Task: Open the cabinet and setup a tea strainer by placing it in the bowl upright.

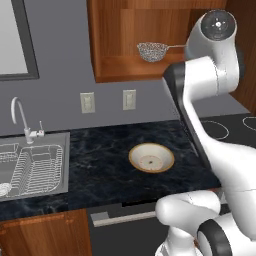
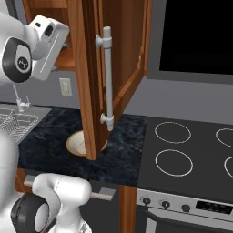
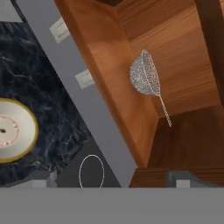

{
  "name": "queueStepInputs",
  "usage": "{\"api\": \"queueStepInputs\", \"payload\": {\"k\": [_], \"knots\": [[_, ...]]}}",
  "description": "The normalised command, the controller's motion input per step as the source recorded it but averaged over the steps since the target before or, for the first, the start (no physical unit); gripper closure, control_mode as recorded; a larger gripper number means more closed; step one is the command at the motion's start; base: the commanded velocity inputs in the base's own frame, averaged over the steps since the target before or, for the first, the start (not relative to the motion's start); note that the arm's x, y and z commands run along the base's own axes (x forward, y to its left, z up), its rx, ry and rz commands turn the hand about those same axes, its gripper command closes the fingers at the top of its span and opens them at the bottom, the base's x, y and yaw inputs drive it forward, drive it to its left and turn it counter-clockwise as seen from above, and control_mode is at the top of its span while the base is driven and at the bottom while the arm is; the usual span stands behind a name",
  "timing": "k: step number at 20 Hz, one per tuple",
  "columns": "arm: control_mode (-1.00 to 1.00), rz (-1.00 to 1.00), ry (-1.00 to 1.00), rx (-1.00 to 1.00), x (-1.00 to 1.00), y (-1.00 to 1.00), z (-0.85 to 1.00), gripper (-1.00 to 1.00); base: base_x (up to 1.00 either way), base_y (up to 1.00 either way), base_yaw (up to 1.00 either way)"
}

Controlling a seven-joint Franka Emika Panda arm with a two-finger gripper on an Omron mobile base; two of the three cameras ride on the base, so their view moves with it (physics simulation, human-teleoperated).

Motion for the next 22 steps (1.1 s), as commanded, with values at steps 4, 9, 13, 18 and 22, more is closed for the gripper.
{"api": "queueStepInputs", "payload": {"k": [4, 9, 13, 18, 22], "knots": [[-1.00, -0.15, 0.04, -0.05, 0.29, 0.38, 0.00, -1.00, 0.00, 0.00, 0.00], [-1.00, -0.11, 0.02, -0.02, 0.36, 0.21, -0.08, -1.00, 0.00, 0.00, 0.00], [-1.00, 0.00, -0.03, 0.01, 0.31, -0.06, 0.00, -1.00, 0.00, 0.00, 0.00], [-1.00, 0.01, 0.00, 0.00, 0.39, -0.21, -0.15, -1.00, 0.00, 0.00, 0.00], [-1.00, 0.03, 0.00, 0.00, 0.46, -0.01, -0.17, -1.00, 0.00, 0.00, 0.00]]}}
